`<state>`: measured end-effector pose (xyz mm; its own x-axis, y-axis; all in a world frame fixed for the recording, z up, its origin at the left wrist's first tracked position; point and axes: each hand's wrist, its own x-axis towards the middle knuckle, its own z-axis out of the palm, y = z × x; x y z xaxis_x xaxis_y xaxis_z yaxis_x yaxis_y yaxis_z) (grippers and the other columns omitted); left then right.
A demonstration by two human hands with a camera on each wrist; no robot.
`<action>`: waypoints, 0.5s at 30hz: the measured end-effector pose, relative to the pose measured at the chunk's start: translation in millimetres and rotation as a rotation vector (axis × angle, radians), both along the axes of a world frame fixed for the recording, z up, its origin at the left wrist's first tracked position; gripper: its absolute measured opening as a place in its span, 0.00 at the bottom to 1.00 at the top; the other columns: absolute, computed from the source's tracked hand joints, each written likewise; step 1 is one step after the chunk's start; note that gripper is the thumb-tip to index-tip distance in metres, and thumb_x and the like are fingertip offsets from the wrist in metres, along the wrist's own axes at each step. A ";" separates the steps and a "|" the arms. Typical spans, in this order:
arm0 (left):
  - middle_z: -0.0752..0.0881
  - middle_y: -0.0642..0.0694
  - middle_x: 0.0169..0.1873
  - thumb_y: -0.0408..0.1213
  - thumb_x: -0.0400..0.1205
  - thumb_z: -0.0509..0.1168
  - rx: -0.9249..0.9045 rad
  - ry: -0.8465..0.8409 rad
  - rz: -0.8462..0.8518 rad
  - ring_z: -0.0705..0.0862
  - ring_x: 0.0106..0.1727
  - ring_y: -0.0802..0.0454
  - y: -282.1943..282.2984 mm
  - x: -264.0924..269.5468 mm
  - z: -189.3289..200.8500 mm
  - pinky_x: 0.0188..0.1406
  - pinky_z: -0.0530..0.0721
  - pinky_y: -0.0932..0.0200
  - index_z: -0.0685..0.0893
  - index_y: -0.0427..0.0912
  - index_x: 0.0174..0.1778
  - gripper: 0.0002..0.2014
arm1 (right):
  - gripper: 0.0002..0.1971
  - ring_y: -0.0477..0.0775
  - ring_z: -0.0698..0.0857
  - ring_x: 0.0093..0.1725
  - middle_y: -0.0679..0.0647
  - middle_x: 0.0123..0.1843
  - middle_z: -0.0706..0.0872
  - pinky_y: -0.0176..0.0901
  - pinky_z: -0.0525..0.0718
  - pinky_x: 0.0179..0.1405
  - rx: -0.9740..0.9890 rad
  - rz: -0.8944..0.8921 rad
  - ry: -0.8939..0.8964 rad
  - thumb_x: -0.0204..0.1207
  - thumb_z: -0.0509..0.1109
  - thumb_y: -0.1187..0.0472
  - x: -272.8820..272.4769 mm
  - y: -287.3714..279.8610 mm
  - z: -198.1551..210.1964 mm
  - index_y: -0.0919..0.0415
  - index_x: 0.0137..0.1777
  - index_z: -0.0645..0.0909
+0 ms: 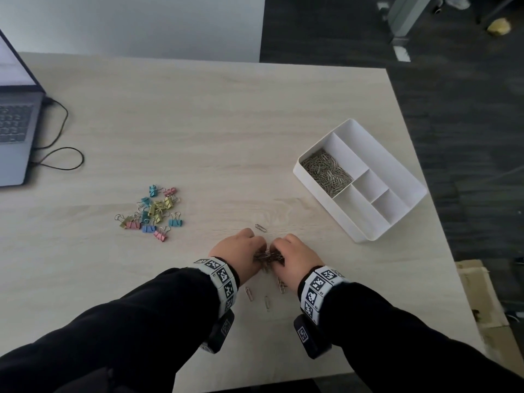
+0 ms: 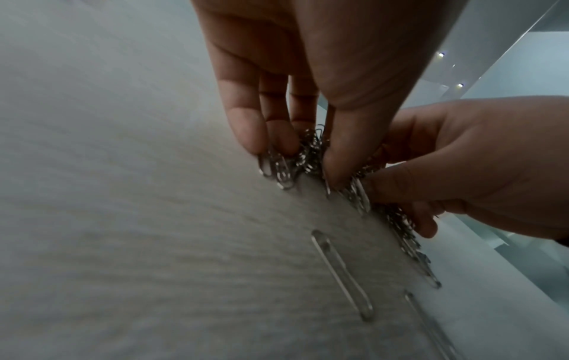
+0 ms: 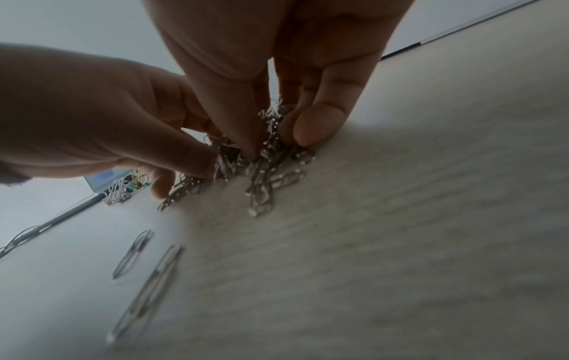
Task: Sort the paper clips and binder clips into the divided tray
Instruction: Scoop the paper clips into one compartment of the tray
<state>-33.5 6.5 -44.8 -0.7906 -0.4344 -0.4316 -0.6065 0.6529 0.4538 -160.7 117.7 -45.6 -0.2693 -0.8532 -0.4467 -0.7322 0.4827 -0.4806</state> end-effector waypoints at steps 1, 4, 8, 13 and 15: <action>0.79 0.48 0.53 0.44 0.76 0.66 0.005 -0.003 -0.002 0.84 0.50 0.44 -2.4 -1.2 0.1 0.49 0.81 0.56 0.82 0.51 0.57 0.13 | 0.10 0.60 0.80 0.50 0.54 0.54 0.78 0.49 0.79 0.48 0.002 -0.008 -0.006 0.75 0.67 0.58 -1.2 -1.2 0.8 0.57 0.55 0.79; 0.80 0.49 0.51 0.45 0.75 0.68 0.031 -0.015 0.019 0.84 0.51 0.46 -9.9 -4.1 -0.5 0.49 0.79 0.59 0.84 0.52 0.55 0.12 | 0.08 0.59 0.80 0.50 0.55 0.52 0.80 0.49 0.79 0.49 -0.001 -0.019 -0.021 0.76 0.66 0.59 -4.9 -3.9 2.0 0.57 0.53 0.80; 0.78 0.52 0.43 0.45 0.74 0.69 0.067 -0.052 0.020 0.82 0.49 0.49 -18.9 -9.5 1.0 0.48 0.80 0.59 0.85 0.52 0.49 0.09 | 0.08 0.56 0.80 0.51 0.53 0.50 0.83 0.45 0.76 0.52 0.011 -0.026 -0.054 0.76 0.66 0.61 -11.7 -6.6 3.3 0.56 0.52 0.82; 0.82 0.54 0.39 0.42 0.73 0.68 0.117 -0.062 0.045 0.81 0.42 0.52 -25.8 -15.5 3.1 0.45 0.82 0.60 0.86 0.52 0.47 0.08 | 0.08 0.53 0.82 0.50 0.52 0.49 0.87 0.38 0.73 0.48 -0.014 -0.093 -0.111 0.73 0.69 0.62 -21.1 -9.8 6.2 0.55 0.51 0.85; 0.86 0.54 0.40 0.43 0.73 0.69 0.148 -0.073 0.048 0.84 0.44 0.52 -27.4 -17.3 5.5 0.45 0.83 0.61 0.87 0.52 0.47 0.08 | 0.08 0.51 0.82 0.50 0.51 0.48 0.87 0.38 0.75 0.49 -0.023 -0.112 -0.135 0.73 0.70 0.63 -25.3 -10.1 9.1 0.54 0.50 0.86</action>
